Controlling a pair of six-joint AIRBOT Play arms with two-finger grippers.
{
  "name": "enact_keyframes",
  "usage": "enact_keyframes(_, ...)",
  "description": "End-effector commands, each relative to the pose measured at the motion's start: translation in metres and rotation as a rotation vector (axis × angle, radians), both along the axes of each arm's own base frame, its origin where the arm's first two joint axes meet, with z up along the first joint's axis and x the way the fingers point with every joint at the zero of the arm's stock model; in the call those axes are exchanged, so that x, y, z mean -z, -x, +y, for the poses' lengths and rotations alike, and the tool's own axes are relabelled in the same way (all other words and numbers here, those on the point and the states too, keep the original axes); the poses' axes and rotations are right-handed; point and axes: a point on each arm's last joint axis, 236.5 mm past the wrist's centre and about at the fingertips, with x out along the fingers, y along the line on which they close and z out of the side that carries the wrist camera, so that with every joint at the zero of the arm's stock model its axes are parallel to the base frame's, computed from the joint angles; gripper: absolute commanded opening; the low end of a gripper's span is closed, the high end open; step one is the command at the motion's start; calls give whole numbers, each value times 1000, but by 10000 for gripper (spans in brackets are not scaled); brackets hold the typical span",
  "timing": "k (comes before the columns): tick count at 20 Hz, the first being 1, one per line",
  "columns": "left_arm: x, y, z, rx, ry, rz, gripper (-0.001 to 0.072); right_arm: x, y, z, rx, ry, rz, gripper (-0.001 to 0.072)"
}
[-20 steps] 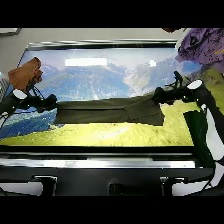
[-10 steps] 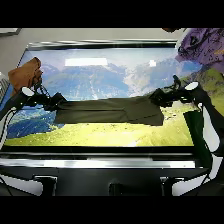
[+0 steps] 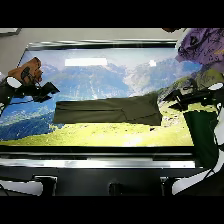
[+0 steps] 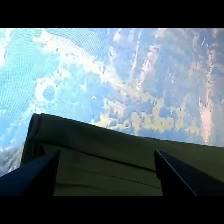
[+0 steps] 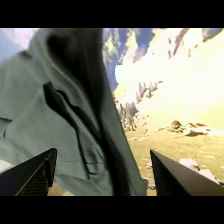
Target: Fold the clothes and pants, and hang the long-sleeved shirts on hangers.
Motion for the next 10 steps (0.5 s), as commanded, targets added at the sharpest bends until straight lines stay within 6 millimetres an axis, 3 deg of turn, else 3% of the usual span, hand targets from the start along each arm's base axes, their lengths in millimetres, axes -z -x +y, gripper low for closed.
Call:
enact_keyframes(1,-11,-1,1,2,-6,-20,687,25,8,14,-50,-95,50,663)
enact_keyframes(8,-14,-2,-2,0,9,-25,687,50,4,66,-135,-123,67,646)
enact_keyframes(10,-16,-4,-7,-7,38,-31,686,51,5,86,-177,-117,68,451)
